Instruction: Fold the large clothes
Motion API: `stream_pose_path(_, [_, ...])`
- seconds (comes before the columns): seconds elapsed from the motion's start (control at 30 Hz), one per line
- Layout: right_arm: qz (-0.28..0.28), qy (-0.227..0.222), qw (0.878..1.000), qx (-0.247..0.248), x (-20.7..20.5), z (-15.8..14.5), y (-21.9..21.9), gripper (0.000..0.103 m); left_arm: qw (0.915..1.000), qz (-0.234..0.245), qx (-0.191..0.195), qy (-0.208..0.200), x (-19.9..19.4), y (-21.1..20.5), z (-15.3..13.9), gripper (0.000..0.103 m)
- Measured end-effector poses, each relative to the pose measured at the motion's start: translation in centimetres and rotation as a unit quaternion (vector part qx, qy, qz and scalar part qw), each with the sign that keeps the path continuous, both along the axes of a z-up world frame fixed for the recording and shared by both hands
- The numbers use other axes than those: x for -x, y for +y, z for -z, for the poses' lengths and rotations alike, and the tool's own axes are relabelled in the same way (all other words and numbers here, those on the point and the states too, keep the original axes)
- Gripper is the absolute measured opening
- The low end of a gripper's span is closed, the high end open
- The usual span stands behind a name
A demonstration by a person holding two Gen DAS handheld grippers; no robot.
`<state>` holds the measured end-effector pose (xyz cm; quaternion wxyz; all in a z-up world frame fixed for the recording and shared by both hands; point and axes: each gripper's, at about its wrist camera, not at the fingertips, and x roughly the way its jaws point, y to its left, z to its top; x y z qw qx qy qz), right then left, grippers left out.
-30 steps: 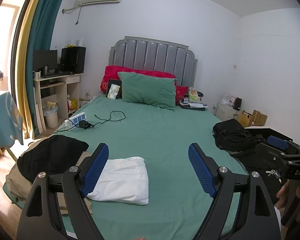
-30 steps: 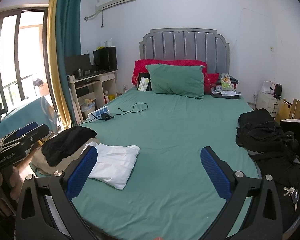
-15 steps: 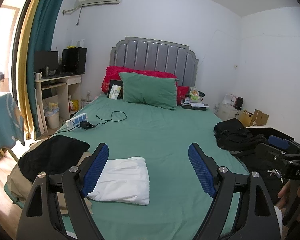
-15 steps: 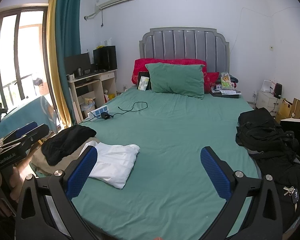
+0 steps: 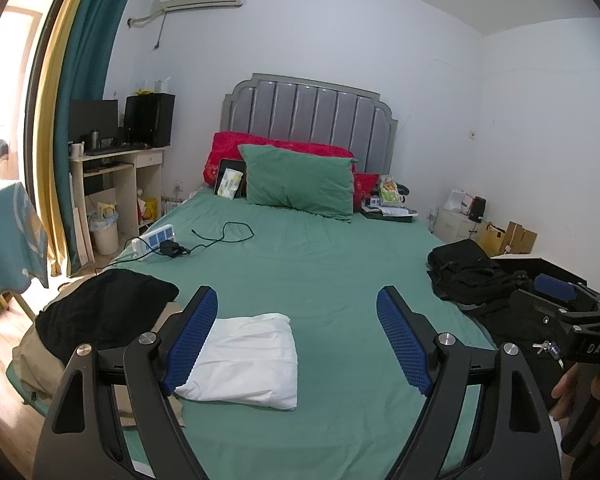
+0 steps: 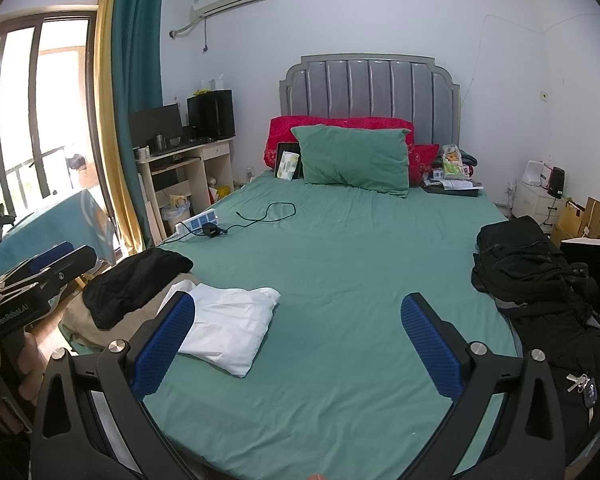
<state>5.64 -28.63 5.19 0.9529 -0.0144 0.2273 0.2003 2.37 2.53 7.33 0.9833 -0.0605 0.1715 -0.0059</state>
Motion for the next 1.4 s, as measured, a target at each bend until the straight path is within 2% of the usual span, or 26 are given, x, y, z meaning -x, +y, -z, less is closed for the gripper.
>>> stream_pose_path(0.8, [-0.001,0.001,1.0,0.0,0.0,0.1,-0.1,0.102,0.9998,-0.018,0.01,0.005,1.0,-1.5,0.1,0.085])
stream_pose_path(1.4, [-0.003,0.005,1.0,0.004,0.0,0.9,0.0,0.102,0.9999,-0.009,0.008,0.008,0.7,-1.2,0.3,0.085])
